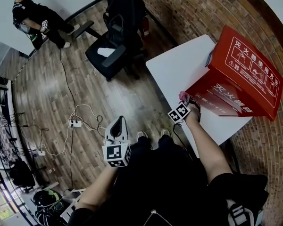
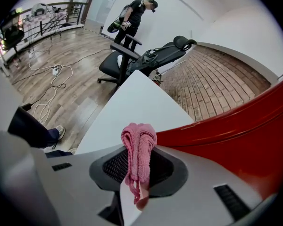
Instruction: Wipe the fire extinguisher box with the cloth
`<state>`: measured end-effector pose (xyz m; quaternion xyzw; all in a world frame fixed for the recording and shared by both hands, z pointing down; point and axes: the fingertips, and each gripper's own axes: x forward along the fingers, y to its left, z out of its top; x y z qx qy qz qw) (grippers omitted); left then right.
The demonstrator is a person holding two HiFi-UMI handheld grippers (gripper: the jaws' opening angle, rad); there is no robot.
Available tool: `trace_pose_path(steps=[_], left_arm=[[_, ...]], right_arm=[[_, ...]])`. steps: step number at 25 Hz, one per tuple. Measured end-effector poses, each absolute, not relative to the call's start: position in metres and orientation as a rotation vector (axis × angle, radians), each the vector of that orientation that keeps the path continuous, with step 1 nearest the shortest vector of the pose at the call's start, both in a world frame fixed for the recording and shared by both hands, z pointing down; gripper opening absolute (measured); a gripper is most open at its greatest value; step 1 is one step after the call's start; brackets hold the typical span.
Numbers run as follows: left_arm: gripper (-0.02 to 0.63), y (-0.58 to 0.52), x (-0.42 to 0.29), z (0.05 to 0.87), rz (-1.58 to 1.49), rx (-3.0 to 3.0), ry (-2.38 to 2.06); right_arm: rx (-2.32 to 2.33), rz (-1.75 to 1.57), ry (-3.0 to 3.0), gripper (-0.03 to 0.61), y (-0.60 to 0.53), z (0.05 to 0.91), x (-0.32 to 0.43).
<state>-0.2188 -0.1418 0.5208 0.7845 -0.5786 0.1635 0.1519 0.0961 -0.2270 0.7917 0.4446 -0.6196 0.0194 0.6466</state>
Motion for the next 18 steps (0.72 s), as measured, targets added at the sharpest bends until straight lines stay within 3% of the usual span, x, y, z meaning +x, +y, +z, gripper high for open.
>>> trace_pose_path(steps=[18], left_arm=[[0.028,-0.126,-0.238,0.528,0.507,2.176,-1.724]], right_arm=[[0.956,0.095,-1.407,0.103,-0.228,0.836,0.094]])
